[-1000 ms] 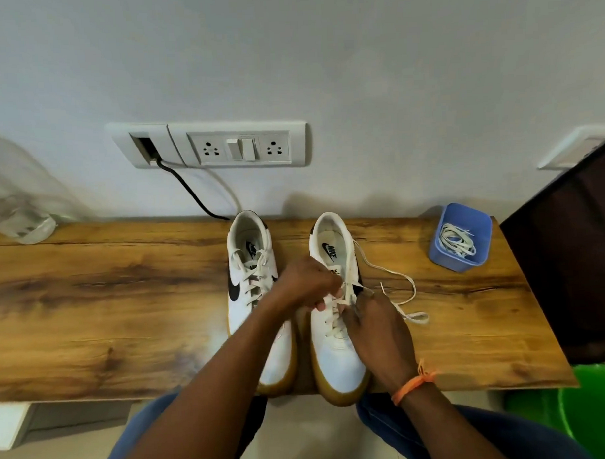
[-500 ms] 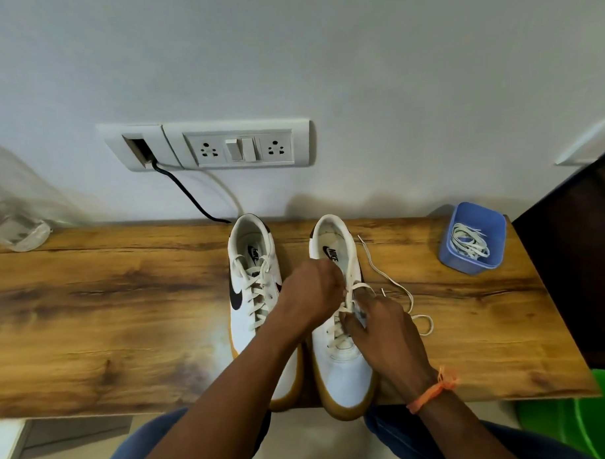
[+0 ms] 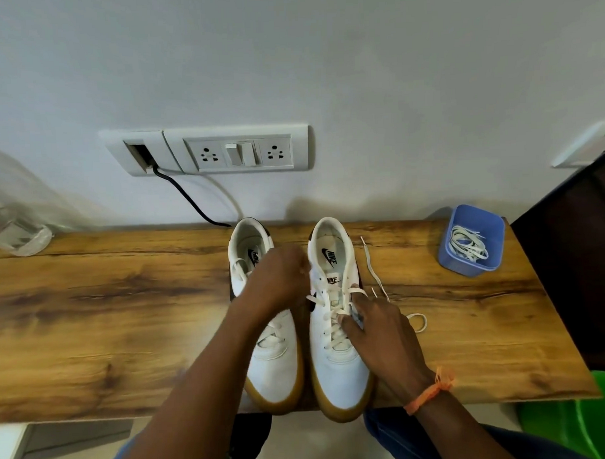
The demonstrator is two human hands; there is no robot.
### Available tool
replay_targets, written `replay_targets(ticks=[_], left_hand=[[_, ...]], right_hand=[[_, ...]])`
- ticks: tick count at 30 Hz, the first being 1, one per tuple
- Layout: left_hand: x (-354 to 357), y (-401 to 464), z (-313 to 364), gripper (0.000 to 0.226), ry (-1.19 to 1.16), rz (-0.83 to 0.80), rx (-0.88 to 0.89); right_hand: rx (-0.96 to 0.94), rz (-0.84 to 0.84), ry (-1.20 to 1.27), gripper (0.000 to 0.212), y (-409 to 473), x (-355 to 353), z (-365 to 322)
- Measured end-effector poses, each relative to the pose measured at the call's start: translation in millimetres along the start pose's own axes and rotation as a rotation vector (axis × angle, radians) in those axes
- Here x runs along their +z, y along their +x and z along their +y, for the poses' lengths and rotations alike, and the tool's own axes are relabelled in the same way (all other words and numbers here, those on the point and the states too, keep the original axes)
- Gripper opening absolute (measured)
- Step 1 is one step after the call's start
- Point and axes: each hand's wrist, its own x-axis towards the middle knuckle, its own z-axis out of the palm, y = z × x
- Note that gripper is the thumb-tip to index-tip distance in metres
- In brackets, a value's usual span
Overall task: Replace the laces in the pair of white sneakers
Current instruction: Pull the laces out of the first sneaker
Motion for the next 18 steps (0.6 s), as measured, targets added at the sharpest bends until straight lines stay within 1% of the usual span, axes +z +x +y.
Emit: replay_targets(ticks=[2,4,6,7,9,12,14,16,18], left_hand=[[13,-1,13,0.023,0.002,0.078,0.147],[26,-2,21,0.02,0.146,0.062,0.244],[36,-4,21,0.018,0.27,0.035,0.254],[39,-4,20,0.018,0.278,0.027,0.243],[38,-4,17,0.017,0.261,0.022,0.238],[27,-1,13,0.012,0.213,-0.051,0.281],[8,2,4,0.011,0.102,-0.038,0.246],[-11,4,-12,0.012,0.04,0.085,0.139],[-20,4,-25,0.013,0.081,0.224,0.038]], right_hand=[[-0.002,0.0,-0.006,0.032,0,0,-1],[-0.007,-0.004,-0.003,0.031,-1,1,-2],[-0.011,0.004,0.004,0.029,-1,1,-2],[-0.013,0.007,0.007,0.03,-1,1,-2],[-0.012,0.003,0.004,0.032,-1,1,-2],[0.009,-0.003,-0.005,0.032,-1,2,-2],[0.017,0.001,-0.002,0.028,-1,3,0],[0.025,-0.006,0.0,0.028,-1,3,1],[0.032,-0.012,0.005,0.03,-1,3,0]])
